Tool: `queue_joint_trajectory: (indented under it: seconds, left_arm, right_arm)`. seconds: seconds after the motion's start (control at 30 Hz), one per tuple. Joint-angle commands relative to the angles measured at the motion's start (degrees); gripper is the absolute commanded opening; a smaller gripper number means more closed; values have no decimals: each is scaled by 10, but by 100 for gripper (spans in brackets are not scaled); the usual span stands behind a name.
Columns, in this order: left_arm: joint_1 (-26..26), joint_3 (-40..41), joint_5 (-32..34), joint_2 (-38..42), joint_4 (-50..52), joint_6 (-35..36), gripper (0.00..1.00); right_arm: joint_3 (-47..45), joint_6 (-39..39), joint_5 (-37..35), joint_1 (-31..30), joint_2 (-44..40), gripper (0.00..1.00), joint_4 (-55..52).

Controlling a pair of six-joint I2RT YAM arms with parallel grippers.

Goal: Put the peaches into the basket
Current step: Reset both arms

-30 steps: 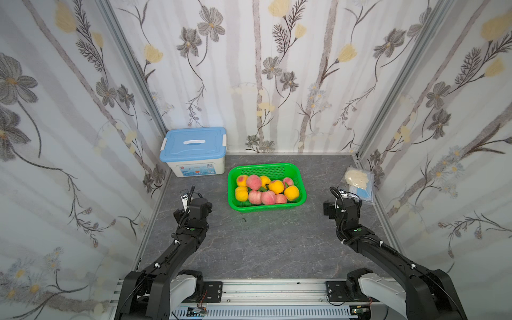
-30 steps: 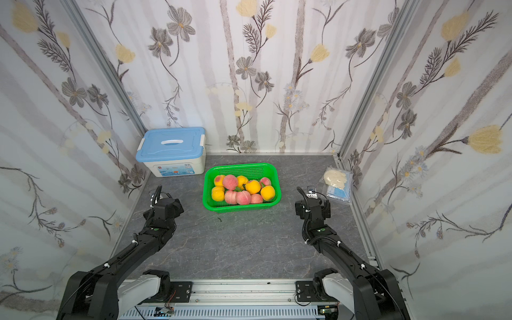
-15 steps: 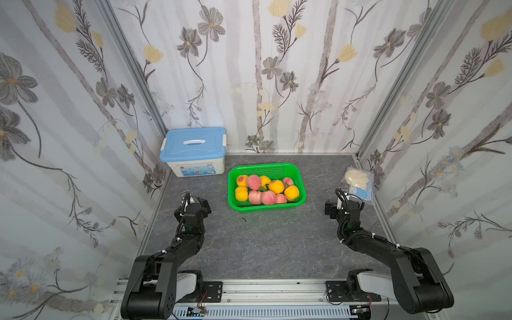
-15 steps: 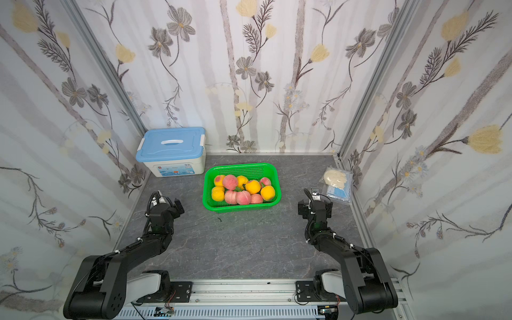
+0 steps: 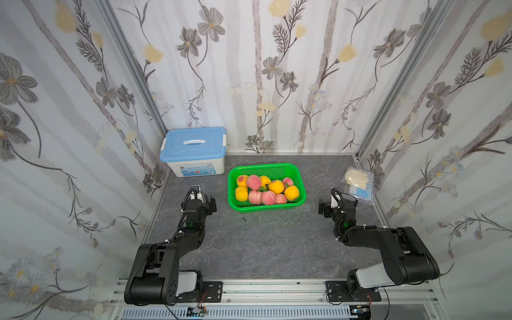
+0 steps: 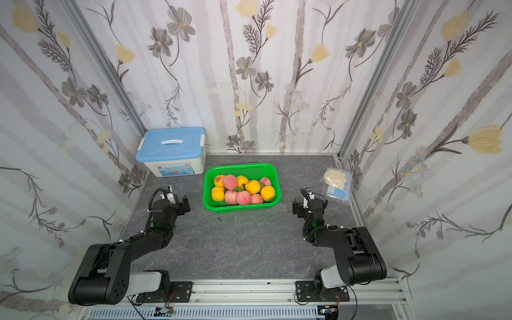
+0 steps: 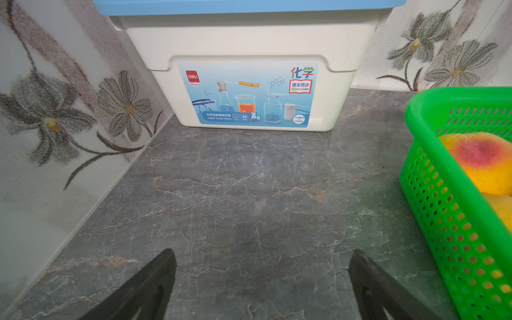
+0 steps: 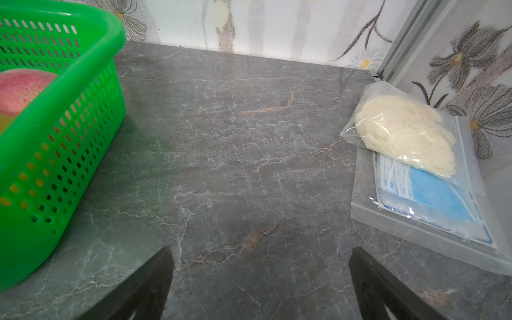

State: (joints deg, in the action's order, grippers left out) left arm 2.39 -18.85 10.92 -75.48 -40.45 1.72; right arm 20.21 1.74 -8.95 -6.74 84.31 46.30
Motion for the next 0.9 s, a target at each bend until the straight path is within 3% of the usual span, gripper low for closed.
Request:
queue_joint_trajectory:
  seconds: [0.0,0.4,0.63,0.77,0.87]
  left_arm:
    - [-1,6,-9,5,-29,15,100]
    - [-1,43,20,60,-46,-10,100]
    - [-2,6,0,-20,-72,-25,100]
    - [-2,4,-66,-102,-146,-11,100]
    - [-2,-16,-85,-136,-139,0,100]
  right_arm:
    - [23,11,19,0,5,100,-14]
    - [35,27,67,2,9,100,-32]
    - [35,28,66,2,9,100,-33]
    - [35,28,66,2,9,100,-33]
    - [35,28,67,2,9,100,-33]
